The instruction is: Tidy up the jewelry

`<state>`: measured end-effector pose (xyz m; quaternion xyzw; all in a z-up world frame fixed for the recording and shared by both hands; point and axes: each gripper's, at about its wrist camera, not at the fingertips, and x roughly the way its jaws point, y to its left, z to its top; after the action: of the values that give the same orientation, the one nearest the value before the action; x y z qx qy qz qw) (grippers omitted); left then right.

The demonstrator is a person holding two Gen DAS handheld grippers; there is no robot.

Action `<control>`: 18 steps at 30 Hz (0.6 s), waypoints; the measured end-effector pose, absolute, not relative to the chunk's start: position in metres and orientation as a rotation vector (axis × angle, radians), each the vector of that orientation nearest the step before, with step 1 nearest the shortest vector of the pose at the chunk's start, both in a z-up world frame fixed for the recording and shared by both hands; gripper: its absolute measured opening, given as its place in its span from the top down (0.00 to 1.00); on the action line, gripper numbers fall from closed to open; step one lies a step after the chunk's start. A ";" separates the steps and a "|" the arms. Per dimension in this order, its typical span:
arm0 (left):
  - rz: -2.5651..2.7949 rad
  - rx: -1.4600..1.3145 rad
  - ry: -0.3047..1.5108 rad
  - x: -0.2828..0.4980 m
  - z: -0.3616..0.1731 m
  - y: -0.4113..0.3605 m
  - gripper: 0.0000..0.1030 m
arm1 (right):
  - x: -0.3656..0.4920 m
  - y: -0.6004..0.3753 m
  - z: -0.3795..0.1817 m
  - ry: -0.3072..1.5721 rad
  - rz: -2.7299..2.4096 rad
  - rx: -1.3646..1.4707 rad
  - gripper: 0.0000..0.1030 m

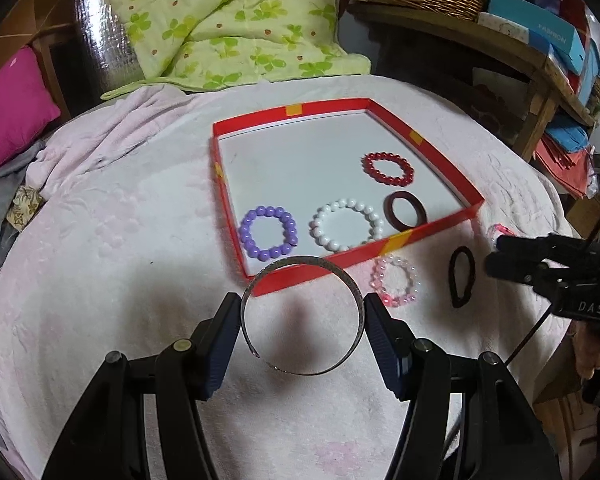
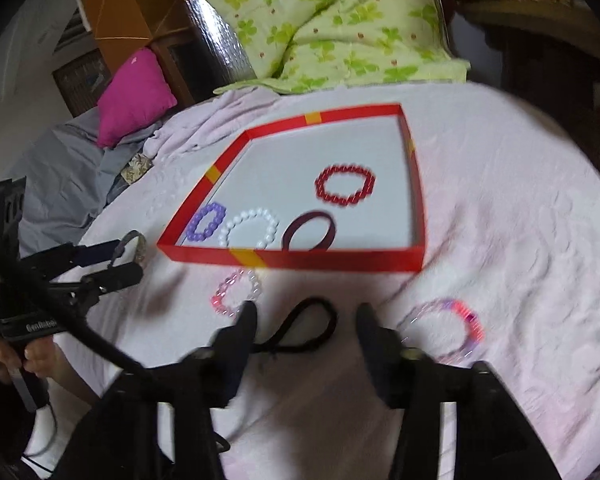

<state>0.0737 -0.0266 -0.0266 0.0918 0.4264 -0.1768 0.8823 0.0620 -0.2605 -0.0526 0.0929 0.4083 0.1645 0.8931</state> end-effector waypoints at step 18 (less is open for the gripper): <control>-0.371 0.158 0.891 0.073 -0.025 -0.019 0.38 | 0.079 -0.221 -0.082 1.028 0.124 0.225 0.89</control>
<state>0.0733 -0.0190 -0.0255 0.0761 0.4280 -0.1782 0.8828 0.0787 -0.2211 -0.0819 0.1071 0.4903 0.0593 0.8629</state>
